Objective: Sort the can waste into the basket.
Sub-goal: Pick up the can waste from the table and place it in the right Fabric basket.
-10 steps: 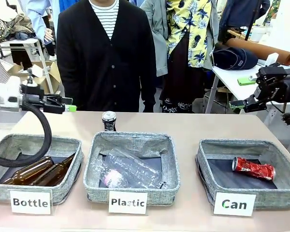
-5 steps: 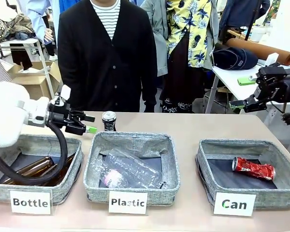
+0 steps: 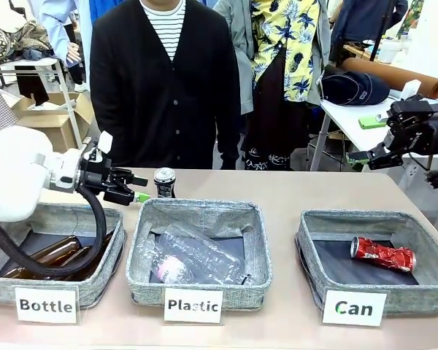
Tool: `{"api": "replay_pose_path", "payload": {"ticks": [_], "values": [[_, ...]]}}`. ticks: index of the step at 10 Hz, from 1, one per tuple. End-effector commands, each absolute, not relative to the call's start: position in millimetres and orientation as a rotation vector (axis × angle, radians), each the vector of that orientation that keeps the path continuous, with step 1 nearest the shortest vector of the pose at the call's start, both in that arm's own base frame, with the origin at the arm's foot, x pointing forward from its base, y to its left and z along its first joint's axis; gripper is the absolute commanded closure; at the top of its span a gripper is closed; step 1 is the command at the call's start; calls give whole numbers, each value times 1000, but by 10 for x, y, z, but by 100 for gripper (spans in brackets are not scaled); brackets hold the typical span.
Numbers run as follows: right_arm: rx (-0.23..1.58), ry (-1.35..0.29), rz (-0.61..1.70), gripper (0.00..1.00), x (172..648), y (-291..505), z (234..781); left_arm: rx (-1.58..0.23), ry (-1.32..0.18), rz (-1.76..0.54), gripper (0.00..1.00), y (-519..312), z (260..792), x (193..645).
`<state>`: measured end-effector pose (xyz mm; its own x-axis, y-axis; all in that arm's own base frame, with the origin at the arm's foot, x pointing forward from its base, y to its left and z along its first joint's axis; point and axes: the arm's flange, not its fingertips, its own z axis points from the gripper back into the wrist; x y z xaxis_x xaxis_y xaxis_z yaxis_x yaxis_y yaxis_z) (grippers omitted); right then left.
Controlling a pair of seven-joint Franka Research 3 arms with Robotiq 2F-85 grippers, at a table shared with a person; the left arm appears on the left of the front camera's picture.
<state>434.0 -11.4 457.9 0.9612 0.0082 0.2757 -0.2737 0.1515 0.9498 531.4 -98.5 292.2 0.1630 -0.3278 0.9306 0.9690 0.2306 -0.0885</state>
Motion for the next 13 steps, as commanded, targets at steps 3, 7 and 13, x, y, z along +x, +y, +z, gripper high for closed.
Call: {"api": "replay_pose_path", "payload": {"ticks": [3, 7, 13], "values": [[1423, -237, 217, 0, 4353, -123, 4606, -819, -1027, -1045, 0, -1172, 2854, 5510], [1423, -237, 217, 0, 4353, -123, 4606, -815, -1025, -1031, 0, -1290, 2730, 5620], [1423, -237, 217, 0, 4353, -123, 4606, -896, -1053, -1148, 0, -1504, 2630, 5672]]}}
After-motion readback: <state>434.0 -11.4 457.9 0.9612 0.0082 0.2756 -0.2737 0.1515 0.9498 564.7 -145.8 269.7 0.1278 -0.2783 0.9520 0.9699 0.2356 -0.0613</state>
